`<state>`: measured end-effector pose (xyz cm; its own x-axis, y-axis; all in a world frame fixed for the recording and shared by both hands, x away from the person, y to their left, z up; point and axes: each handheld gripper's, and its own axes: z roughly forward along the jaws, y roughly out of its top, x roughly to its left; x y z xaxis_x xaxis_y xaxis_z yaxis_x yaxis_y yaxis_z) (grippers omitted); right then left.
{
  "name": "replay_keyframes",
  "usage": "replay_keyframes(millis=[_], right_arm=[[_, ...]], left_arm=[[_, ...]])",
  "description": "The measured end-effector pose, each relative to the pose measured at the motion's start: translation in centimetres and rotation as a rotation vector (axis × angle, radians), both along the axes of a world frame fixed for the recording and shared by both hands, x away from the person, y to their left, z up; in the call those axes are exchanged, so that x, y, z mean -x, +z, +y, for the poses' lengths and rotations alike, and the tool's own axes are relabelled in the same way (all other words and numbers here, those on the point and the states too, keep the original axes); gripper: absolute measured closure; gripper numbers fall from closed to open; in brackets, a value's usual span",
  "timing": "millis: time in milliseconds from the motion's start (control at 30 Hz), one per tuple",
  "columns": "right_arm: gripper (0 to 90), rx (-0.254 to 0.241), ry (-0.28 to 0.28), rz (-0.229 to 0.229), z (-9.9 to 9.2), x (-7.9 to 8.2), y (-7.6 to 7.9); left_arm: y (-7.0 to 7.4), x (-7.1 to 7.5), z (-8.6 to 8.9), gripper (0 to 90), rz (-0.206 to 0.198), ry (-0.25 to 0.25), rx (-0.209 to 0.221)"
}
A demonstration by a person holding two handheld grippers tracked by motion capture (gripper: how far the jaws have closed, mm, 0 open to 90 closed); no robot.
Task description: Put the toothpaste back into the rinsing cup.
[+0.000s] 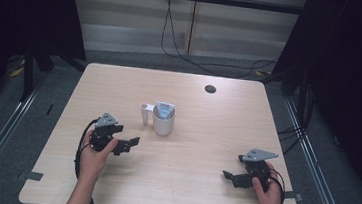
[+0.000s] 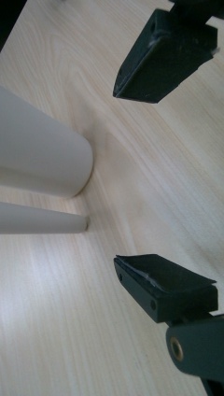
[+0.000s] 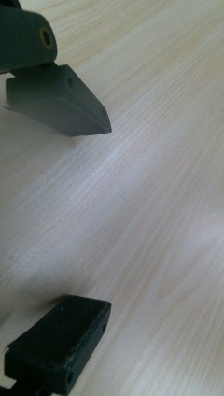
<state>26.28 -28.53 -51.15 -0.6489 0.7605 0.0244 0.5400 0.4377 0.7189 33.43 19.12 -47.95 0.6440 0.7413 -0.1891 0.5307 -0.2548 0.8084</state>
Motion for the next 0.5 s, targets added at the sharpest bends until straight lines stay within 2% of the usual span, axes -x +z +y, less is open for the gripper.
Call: replay_keyframes(millis=[233, 267, 333, 500], right_arm=[[12.1, 0.000, 0.000, 0.000, 0.0, 0.0, 0.0], [12.1, 0.000, 0.000, 0.001, 0.0, 0.0, 0.0], [12.1, 0.000, 0.000, 0.000, 0.0, 0.0, 0.0], [12.1, 0.000, 0.000, 0.000, 0.0, 0.0, 0.0]], left_arm=[[-1.1, 0.4, 0.5, 15.6, 0.017, 0.005, -0.015], [-1.2, 0.5, 0.6, 15.6, 0.018, 0.017, -0.008], [-1.4, 0.6, 0.7, 15.7, 0.023, 0.013, -0.031], [-1.9, 0.8, 1.0, 15.6, 0.022, 0.024, -0.035]])
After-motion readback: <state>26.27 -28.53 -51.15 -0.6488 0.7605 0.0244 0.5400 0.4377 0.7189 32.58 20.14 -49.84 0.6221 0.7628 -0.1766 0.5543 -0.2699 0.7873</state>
